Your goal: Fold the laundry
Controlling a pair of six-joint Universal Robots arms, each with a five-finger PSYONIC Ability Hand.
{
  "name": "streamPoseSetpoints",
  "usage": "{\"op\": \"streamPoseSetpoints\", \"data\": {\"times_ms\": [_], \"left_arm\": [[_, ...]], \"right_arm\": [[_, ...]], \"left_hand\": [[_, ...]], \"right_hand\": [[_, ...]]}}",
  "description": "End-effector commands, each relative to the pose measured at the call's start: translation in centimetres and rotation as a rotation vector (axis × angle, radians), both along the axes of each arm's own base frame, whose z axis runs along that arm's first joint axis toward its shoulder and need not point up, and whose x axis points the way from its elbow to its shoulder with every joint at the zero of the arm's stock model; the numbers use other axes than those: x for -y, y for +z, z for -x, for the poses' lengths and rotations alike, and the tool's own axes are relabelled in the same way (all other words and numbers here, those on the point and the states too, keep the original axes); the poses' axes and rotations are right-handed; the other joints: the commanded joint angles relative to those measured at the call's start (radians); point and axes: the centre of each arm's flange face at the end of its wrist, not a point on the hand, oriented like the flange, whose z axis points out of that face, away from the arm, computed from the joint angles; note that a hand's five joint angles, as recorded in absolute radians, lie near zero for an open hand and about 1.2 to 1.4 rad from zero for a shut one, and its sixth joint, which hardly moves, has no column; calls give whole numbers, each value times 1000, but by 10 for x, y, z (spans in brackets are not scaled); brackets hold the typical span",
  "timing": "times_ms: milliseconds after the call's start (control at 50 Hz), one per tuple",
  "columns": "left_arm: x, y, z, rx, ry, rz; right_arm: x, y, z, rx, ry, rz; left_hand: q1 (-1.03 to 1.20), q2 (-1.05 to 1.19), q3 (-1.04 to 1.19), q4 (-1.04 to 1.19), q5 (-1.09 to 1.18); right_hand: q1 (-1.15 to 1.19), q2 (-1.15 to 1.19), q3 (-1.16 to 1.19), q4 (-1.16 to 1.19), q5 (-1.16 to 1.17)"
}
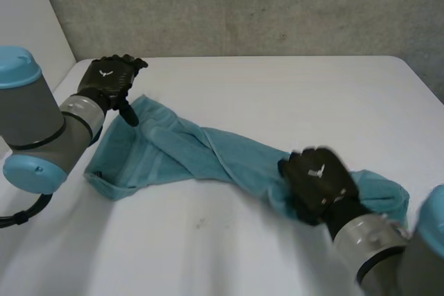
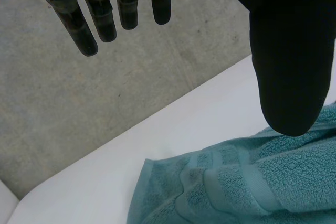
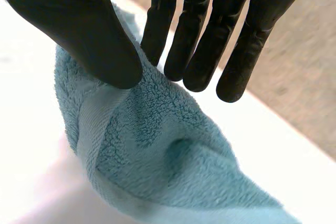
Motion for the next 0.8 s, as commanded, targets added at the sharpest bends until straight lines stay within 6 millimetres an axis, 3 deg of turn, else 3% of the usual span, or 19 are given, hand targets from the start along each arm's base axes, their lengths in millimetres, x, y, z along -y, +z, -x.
{"op": "streamPoseSetpoints", "data": {"times_ms": [20, 200, 360, 420, 460, 480, 520, 620, 640, 660, 680, 700, 720, 760, 780, 800], "left_arm": [[3, -18, 24, -18, -88, 50], [3, -54, 59, -24, -318, 11], [1, -85, 75, -15, -370, -37], [2, -93, 75, -10, -370, -47], [4, -96, 76, 2, -367, -42], [4, -96, 76, 2, -367, -42], [9, -94, 78, 8, -362, -12], [23, -71, 82, 0, -332, 107], [33, -56, 83, -14, -299, 188], [42, -29, 83, -45, -247, 305], [43, -28, 83, -45, -246, 306], [48, -1, 83, -78, -205, 399], [48, -1, 83, -78, -204, 400], [48, 62, 77, -154, -125, 576], [41, 90, 74, -187, -101, 640], [41, 90, 74, -188, -101, 641]], "right_arm": [[-1, 47, 1, 46, 98, 60], [-9, 58, 9, 38, 166, -13], [10, 70, 26, 64, 92, 23], [21, 73, 32, 71, 56, 39], [24, 75, 33, 78, 52, 49], [26, 78, 32, 89, 56, 61], [29, 83, 31, 100, 58, 74], [56, 100, 24, 197, 36, 126], [63, 104, 22, 219, 31, 137], [78, 115, 20, 272, 10, 168], [85, 122, 19, 298, -2, 188], [92, 130, 18, 326, -19, 209], [101, 148, 17, 382, -43, 259], [106, 158, 16, 408, -57, 284], [118, 180, 16, 472, -82, 332], [121, 185, 15, 487, -87, 342]], "left_hand": [[4, -1, -13, -4, -11], [57, 52, 39, 49, 42], [201, 196, 183, 193, 186], [383, 378, 365, 375, 368], [675, 670, 657, 667, 660], [676, 671, 659, 669, 661], [1158, 1153, 1141, 1151, 1143], [1190, 1185, 1172, 1182, 1175], [1190, 1185, 1172, 1182, 1175], [1190, 1185, 1172, 1182, 1175], [1190, 1185, 1172, 1182, 1175], [1190, 1185, 1172, 1182, 1175], [1190, 1185, 1172, 1182, 1175], [1190, 1185, 1172, 1182, 1175], [1190, 1185, 1172, 1182, 1175], [1190, 1185, 1172, 1182, 1175]], "right_hand": [[462, 229, 221, 209, 259], [462, 229, 221, 209, 259], [462, 229, 221, 209, 259], [462, 229, 221, 209, 259], [462, 229, 221, 209, 259], [462, 229, 221, 209, 259], [462, 229, 221, 209, 259], [462, 229, 221, 209, 259], [462, 229, 221, 209, 259], [462, 229, 221, 209, 259], [462, 229, 221, 209, 259], [462, 229, 221, 209, 259], [462, 229, 221, 209, 259], [462, 229, 221, 209, 259], [462, 229, 221, 209, 259], [462, 229, 221, 209, 259]]}}
